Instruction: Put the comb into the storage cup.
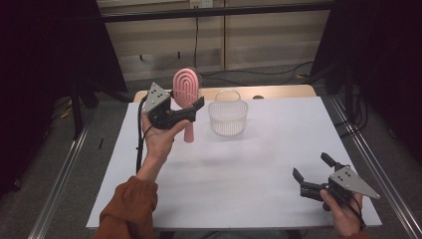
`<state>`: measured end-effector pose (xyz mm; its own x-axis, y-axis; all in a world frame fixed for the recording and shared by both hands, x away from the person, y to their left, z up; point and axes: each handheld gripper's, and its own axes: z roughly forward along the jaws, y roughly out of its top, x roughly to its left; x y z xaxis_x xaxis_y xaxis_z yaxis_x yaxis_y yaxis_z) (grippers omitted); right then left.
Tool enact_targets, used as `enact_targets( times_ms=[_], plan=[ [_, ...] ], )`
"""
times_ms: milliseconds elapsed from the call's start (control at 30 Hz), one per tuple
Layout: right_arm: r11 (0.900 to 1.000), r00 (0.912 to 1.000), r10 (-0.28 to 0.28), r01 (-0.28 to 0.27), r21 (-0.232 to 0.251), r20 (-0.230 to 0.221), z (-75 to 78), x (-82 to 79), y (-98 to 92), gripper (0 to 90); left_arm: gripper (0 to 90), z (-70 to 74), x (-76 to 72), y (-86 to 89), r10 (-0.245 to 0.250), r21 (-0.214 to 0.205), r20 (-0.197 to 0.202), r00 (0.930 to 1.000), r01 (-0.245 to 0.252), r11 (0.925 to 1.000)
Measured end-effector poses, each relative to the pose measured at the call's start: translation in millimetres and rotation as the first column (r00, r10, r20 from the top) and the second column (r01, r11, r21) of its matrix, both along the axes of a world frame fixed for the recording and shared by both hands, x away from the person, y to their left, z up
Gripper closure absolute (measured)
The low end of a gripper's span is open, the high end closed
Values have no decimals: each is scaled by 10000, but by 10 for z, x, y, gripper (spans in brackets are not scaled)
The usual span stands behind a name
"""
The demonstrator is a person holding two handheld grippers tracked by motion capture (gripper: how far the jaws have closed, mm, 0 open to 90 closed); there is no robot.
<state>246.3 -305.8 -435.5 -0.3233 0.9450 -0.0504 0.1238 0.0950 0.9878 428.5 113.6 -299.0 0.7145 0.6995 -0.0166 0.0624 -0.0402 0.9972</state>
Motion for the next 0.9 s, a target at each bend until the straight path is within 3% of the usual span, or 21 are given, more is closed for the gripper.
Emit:
enact_targets(
  times_ms=[433, 667, 900],
  plan=[
    [10000, 10000, 55, -55, 81, -5, -2, 0, -4, 0, 204, 47, 127, -245, -131, -41, 93, 9999, 131, 9999],
    [9999, 10000, 66, -66, 110, 6, -2, -5, -7, 0, 204, 63, 244, -327, 56, -70, 108, 9999, -55, 10000],
    [9999, 9999, 108, -108, 116, 10, -2, -5, -5, 0, 204, 127, 336, -408, 117, -504, 121, 9999, -111, 9987]
  ],
)
